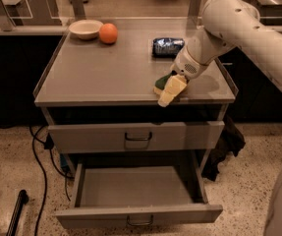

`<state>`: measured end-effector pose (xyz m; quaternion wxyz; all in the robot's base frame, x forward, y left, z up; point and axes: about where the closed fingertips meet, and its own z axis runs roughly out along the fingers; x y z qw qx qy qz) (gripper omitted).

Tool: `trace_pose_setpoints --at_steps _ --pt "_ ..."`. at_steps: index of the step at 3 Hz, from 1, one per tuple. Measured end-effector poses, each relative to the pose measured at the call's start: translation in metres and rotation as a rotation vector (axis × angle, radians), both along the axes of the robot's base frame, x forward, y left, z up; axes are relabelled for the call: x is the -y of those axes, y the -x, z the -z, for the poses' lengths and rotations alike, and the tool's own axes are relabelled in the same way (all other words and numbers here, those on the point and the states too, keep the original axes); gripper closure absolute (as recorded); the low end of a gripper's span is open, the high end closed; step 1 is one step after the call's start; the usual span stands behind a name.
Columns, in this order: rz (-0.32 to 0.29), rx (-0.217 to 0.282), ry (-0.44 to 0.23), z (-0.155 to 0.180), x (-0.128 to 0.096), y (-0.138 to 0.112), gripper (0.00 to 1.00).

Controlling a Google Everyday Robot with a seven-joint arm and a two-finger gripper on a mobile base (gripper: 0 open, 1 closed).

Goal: Place sponge into middle drawer

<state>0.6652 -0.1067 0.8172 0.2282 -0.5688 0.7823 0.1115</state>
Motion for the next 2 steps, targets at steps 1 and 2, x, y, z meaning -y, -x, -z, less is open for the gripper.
trace_pose_setpoints --at_steps 1,2 --pt "0.0 0.0 0.0 -0.0002 -0.0001 0.0001 0.42" --pt "-0.002 0.0 0.001 -0.0088 -0.0034 0.0026 0.66"
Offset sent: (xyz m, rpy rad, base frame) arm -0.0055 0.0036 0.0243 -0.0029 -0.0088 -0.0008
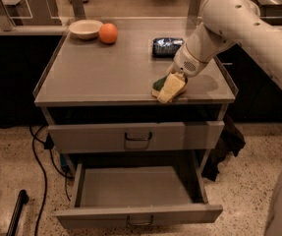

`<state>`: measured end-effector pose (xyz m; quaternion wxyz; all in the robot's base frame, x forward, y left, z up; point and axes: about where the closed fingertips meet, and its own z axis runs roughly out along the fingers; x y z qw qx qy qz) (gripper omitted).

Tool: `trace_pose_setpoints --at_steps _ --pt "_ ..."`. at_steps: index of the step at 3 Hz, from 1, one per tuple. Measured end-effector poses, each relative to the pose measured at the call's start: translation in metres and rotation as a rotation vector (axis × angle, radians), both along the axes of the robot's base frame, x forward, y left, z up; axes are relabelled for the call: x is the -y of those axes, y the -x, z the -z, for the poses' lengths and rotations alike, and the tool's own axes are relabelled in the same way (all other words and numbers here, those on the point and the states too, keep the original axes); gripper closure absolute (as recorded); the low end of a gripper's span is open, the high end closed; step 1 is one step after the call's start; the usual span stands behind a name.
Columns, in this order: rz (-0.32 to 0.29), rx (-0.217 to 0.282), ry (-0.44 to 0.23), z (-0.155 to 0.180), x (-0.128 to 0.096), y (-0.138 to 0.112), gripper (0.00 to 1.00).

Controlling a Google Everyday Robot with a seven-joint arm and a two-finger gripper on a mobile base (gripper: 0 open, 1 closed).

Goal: Place sponge into middle drawer

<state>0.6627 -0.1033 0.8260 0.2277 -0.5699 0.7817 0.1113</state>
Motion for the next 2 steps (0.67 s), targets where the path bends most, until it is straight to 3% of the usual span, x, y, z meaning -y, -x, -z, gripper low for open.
trace_pose_setpoints --at_steps 1,2 --pt "-0.004 0.008 0.0 -0.0183 -0.0032 0.0063 0.89" --pt "-0.007 0.006 -0.001 -0.0207 -0.0028 0.0085 1.0"
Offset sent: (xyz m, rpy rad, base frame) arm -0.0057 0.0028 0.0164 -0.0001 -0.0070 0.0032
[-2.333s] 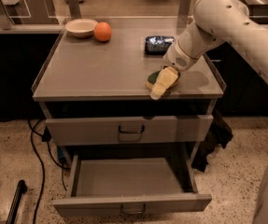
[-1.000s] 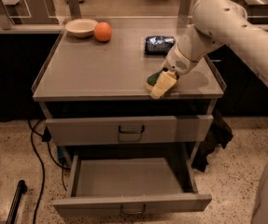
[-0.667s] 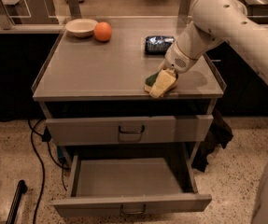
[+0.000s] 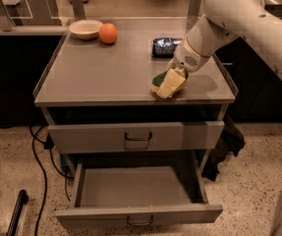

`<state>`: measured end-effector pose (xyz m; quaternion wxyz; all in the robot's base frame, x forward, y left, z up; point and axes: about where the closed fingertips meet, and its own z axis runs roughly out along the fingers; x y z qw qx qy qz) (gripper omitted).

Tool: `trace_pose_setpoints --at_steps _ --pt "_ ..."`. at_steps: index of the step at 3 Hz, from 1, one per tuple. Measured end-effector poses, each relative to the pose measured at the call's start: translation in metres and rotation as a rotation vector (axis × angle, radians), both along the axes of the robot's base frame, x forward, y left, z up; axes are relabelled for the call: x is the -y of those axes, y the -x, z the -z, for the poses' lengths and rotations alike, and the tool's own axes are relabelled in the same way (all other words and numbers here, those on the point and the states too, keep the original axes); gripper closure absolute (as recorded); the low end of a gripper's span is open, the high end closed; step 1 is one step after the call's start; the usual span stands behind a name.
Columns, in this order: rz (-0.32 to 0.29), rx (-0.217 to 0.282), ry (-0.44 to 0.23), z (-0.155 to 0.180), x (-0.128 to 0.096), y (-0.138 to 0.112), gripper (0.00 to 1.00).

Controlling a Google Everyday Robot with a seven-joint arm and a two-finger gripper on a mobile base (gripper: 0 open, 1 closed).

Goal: Place sponge into middle drawer

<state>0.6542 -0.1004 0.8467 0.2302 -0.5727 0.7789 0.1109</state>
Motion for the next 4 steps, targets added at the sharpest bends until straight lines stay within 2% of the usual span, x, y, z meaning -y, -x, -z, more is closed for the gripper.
trace_pose_setpoints --at_steps 1,2,3,4 --pt "-0.005 -0.004 -0.003 -0.002 0.001 0.003 1.0" --pt "-0.023 -0.009 -0.019 -0.018 0.005 0.036 1.0" --pt "-0.027 -0.008 -0.035 -0.039 0.007 0.081 1.0" --pt "-0.025 -0.019 -0.056 -0.031 0.011 0.117 1.0"
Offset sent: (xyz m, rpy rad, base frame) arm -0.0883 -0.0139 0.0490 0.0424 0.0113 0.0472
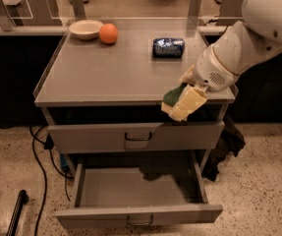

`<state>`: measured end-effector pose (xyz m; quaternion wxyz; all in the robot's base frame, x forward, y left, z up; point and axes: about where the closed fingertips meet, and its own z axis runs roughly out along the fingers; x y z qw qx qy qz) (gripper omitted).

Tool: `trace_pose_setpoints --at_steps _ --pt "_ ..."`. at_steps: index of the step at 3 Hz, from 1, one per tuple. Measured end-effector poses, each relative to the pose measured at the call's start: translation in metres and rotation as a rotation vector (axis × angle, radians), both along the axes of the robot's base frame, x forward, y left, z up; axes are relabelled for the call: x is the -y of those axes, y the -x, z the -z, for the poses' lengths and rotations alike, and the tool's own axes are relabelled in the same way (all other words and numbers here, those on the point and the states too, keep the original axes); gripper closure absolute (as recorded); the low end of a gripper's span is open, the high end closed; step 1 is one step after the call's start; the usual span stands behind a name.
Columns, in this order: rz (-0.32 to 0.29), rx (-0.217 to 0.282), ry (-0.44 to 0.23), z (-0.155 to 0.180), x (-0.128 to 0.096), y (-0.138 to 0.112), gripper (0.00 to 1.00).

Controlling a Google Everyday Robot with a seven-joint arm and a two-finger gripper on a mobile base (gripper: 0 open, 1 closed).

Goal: Place sponge into middle drawer

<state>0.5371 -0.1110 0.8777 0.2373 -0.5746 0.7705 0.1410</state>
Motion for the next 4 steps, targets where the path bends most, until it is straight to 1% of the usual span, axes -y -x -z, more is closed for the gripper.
trace_pose_setpoints --at_steps 1,2,3,4 --pt "-0.002 -0.031 -0.018 0.033 0.001 0.02 1.0" --pt "0.0 -0.085 -0.022 0.072 0.001 0.037 1.0" --pt "-0.001 -0.092 -0.019 0.075 0.001 0.039 1.0" --pt "-0.012 -0.093 0.004 0.078 0.001 0.041 1.0"
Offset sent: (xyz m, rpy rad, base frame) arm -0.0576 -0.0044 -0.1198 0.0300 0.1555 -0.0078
